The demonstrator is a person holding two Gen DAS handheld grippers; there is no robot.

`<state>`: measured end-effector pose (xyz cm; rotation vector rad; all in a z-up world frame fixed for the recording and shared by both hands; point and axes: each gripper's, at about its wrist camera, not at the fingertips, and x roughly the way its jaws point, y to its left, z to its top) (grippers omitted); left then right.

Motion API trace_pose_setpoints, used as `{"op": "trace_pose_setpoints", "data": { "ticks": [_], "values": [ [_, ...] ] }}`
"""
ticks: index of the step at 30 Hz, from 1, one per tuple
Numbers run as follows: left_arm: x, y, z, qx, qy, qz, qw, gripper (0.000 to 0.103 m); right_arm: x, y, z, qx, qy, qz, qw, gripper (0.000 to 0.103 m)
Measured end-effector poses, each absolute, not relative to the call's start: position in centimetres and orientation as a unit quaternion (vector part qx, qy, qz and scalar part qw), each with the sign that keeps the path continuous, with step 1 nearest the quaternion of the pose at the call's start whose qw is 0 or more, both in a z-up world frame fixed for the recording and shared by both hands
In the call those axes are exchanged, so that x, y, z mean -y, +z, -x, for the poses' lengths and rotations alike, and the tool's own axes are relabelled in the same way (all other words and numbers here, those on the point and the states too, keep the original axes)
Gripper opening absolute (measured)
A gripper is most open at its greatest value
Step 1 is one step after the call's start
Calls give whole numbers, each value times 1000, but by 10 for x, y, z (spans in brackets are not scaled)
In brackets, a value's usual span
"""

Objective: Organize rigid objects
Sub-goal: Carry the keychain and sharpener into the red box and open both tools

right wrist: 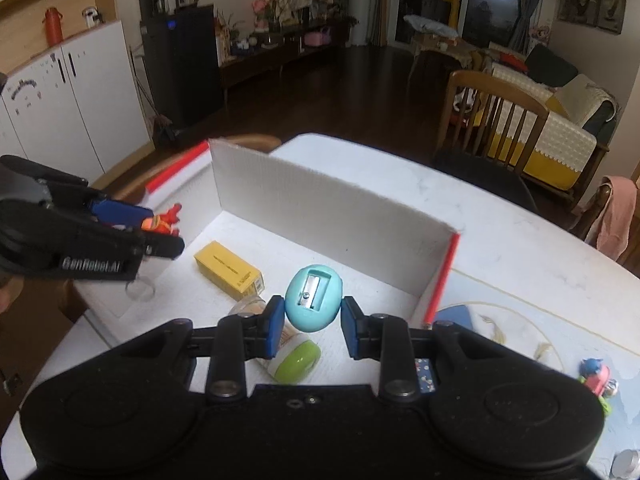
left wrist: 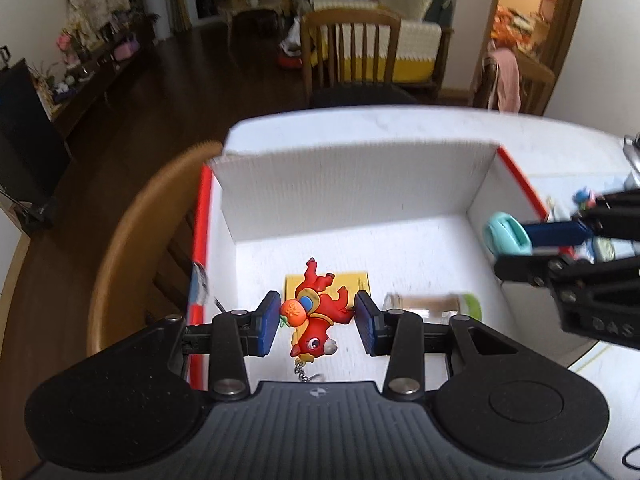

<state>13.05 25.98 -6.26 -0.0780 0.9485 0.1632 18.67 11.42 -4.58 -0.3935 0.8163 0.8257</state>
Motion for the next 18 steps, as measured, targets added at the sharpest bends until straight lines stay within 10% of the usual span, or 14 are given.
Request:
{"op": "trace_pose_setpoints", "data": {
  "ticks": [18],
  "values": [
    [-255, -121, -155, -557, 47, -15, 829, 40, -164, -102, -217, -458, 360, 227, 781, 30]
  ]
}}
